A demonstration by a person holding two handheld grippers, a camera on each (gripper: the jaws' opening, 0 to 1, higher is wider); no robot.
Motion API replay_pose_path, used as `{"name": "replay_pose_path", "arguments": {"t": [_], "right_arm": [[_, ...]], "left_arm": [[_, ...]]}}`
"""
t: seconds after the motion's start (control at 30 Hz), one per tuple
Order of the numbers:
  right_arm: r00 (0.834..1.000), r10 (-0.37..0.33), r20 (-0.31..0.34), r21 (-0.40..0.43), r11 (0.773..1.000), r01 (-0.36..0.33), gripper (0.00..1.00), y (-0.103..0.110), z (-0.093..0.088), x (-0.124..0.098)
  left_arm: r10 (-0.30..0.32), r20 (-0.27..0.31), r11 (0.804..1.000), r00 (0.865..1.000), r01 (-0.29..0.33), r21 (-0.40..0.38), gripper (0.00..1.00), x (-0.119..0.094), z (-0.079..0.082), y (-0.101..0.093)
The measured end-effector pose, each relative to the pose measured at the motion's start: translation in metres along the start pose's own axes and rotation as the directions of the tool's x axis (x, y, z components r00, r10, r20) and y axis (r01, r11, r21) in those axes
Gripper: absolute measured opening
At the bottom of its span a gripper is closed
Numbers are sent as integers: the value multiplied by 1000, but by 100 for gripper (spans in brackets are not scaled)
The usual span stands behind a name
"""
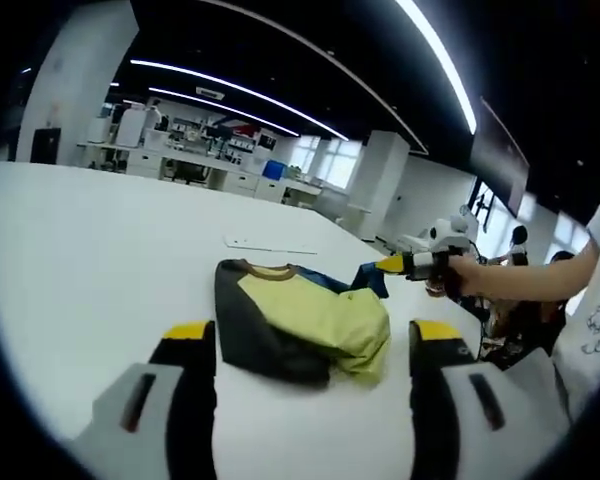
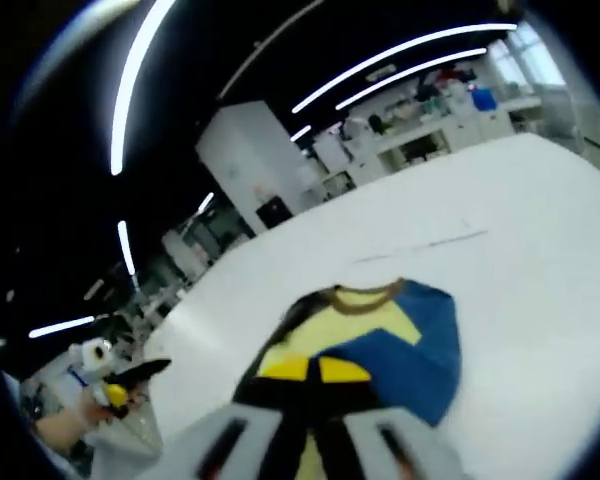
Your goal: Fold the garment on the visible template until the final outline fits inside the template.
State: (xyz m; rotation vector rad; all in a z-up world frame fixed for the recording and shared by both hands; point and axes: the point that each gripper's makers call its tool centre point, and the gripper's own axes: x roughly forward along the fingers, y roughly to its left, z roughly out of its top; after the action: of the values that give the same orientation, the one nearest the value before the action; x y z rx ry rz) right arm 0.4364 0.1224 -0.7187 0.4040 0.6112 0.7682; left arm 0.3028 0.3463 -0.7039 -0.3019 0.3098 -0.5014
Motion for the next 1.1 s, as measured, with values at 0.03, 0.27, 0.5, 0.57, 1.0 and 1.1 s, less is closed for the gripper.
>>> {"name": "replay_pose_path", "arguments": {"t": [0.03, 0.27, 0.5, 0.57, 1.0, 1.1], "right_arm": [[1000, 4, 0, -5, 1000, -4, 0, 2, 2, 3], [1000, 22, -5, -20, 1000, -22, 0, 21, 6, 29], [998, 3, -69, -35, 999, -6, 0, 16, -9, 57], [995, -4, -95, -39, 999, 1, 0, 13, -16, 65], [972, -31, -233, -103, 995, 7, 0, 7, -62, 87], [972, -33, -234, -101, 995, 9, 0, 8, -62, 86]], "left_arm": [[1, 1, 1000, 1000, -1, -2, 76, 0, 0, 1], [5, -4, 1000, 1000, -5, -9, 76, -1, -3, 5], [5, -5, 1000, 1000, -5, -21, 76, 2, -6, 2], [5, -8, 1000, 1000, -6, -22, 76, 3, -7, 3], [1, -6, 999, 1000, -1, -40, 76, 7, -8, -3], [-2, -8, 999, 1000, 1, -36, 76, 8, -7, -4]]}}
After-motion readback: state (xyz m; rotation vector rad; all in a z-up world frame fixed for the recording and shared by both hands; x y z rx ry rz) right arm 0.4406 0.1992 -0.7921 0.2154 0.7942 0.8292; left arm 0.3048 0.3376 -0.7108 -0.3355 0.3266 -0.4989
